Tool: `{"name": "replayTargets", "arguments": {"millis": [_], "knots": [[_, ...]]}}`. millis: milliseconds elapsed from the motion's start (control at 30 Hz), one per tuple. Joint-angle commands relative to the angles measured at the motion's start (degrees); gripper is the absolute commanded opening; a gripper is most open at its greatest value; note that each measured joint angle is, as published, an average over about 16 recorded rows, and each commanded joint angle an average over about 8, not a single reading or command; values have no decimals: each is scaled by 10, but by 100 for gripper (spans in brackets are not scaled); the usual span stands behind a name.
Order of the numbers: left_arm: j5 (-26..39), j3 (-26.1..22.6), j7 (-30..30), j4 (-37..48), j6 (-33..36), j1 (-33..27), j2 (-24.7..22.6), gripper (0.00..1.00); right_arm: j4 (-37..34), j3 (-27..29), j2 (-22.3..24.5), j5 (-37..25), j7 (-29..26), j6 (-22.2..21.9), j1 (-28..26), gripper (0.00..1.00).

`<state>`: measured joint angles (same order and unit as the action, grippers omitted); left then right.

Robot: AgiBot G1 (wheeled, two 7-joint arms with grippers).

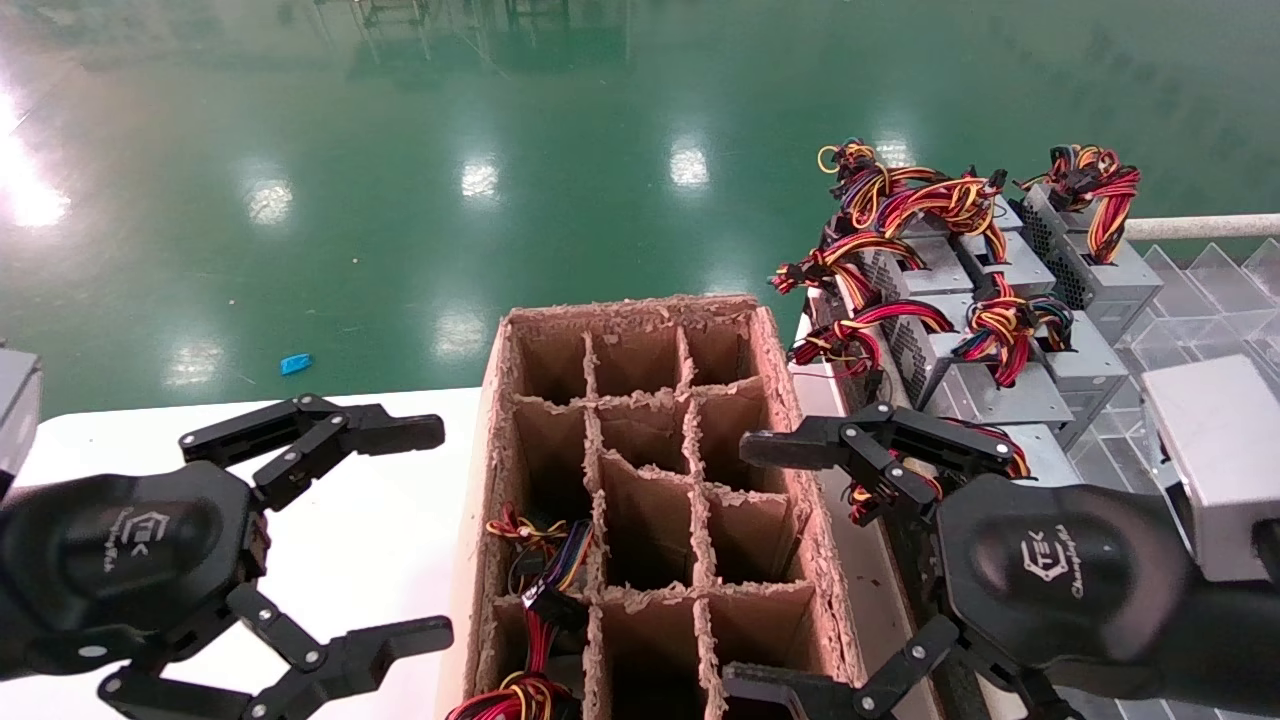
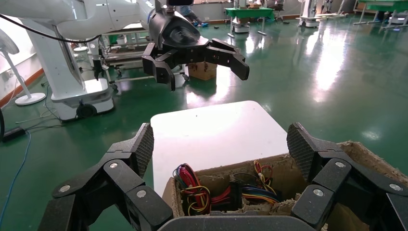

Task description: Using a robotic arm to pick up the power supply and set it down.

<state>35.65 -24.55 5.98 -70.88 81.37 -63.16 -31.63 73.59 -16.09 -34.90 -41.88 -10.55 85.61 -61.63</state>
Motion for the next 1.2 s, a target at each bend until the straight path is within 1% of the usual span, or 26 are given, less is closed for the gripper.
{"name": "replayTargets", "arguments": {"millis": [33, 1200], "knots": [[0, 0, 0, 0, 0, 0, 0, 100, 0, 0, 0, 0, 0, 0, 0, 100], [0, 0, 0, 0, 0, 0, 0, 100, 0, 0, 0, 0, 0, 0, 0, 100]]}}
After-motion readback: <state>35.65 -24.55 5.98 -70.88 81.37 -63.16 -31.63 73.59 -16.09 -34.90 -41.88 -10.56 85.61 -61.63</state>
